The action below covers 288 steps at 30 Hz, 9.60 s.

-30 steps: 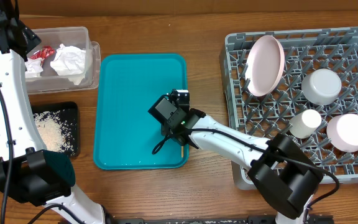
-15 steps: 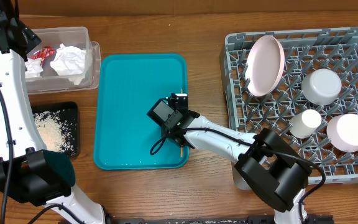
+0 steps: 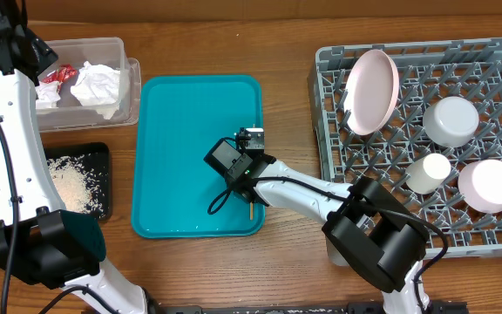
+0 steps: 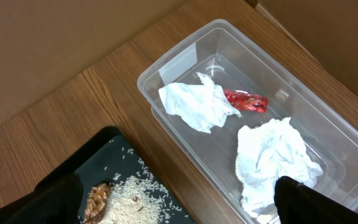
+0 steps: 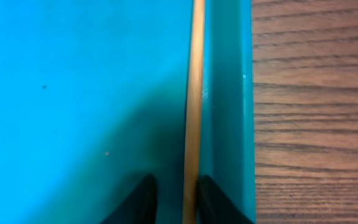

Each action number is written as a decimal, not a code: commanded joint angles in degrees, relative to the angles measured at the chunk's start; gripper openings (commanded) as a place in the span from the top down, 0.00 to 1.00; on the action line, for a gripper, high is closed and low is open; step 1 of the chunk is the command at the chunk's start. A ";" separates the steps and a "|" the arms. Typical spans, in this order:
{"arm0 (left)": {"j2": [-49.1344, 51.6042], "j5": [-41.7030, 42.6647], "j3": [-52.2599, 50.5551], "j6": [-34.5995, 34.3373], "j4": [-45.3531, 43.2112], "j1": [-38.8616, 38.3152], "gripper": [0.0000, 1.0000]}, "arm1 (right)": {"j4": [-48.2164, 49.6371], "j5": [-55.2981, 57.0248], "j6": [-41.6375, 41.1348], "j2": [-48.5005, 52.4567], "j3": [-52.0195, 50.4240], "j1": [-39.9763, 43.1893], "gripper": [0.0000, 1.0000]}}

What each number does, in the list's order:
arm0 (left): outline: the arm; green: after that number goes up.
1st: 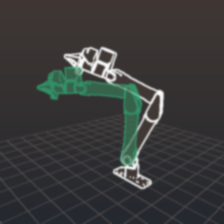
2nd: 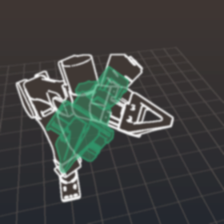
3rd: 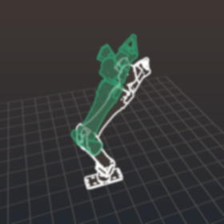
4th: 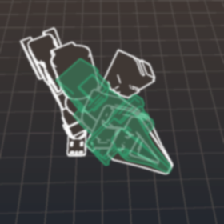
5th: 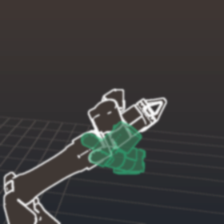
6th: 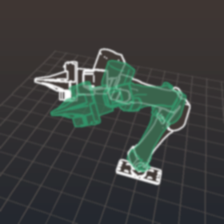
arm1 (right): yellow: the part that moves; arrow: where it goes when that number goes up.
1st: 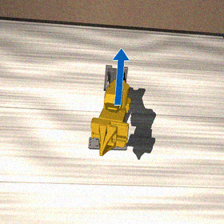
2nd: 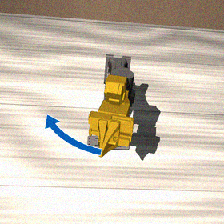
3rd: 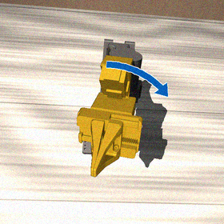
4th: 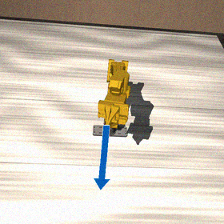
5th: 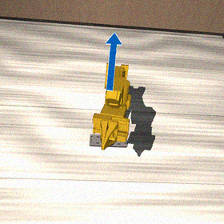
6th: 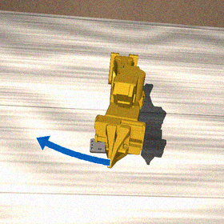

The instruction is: Sort waste into correct bins and load items into the dishwasher

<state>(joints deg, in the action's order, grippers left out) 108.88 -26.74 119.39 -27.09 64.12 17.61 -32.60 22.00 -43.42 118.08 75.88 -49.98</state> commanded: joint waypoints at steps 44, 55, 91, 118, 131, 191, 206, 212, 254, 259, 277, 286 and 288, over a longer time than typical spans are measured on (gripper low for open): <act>-0.02 -0.17 0.28 -0.79 0.00 -0.39 0.00 | -31.95 -10.80 33.00 -12.00 28.15 35.10 0.96; -0.02 -0.20 0.28 -0.79 -0.02 -0.48 0.00 | -28.30 -17.44 32.98 -11.87 23.80 37.79 0.73; -0.02 -0.20 0.28 -0.79 -0.02 -0.48 0.00 | -55.04 -10.03 5.68 -62.66 16.92 20.37 0.68; -0.02 -0.20 0.28 -0.79 -0.02 -0.48 0.00 | -62.29 -15.28 4.81 -72.54 4.70 22.36 0.00; -0.02 -0.20 0.28 -0.79 -0.02 -0.48 0.00 | -47.56 -29.86 33.64 -83.69 -3.85 36.50 0.00; -0.02 -0.20 0.28 -0.79 -0.02 -0.48 0.00 | -25.64 -34.34 38.99 -102.75 -26.93 49.22 0.00; -0.02 -0.20 0.28 -0.79 -0.02 -0.48 0.00 | 10.84 -40.46 38.62 -117.70 -61.05 52.30 0.00; -0.02 -0.20 0.28 -0.79 0.00 -0.48 0.00 | 25.99 -40.68 37.00 -117.92 -69.26 52.30 0.00; -0.02 -0.20 0.28 -0.79 0.00 -0.48 0.00 | 27.98 -25.03 37.86 -117.92 -75.41 52.24 0.00; -0.02 -0.20 0.28 -0.79 0.00 -0.48 0.00 | 27.98 -25.03 37.86 -117.92 -75.41 52.24 0.00; -0.33 -0.39 0.28 0.26 0.72 0.11 0.00 | 27.98 -25.03 37.86 -117.92 -75.41 52.24 0.00; -5.86 0.37 0.28 1.33 8.66 -0.50 0.00 | 27.98 -25.03 37.86 -117.92 -75.41 52.24 0.00; -7.67 4.42 0.28 1.33 12.76 -0.48 0.00 | 27.98 -25.03 37.86 -117.92 -75.41 52.24 0.00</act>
<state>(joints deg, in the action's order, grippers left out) 106.61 -26.44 119.39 -26.74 73.23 17.61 -4.95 -3.57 -5.89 0.73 1.06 1.89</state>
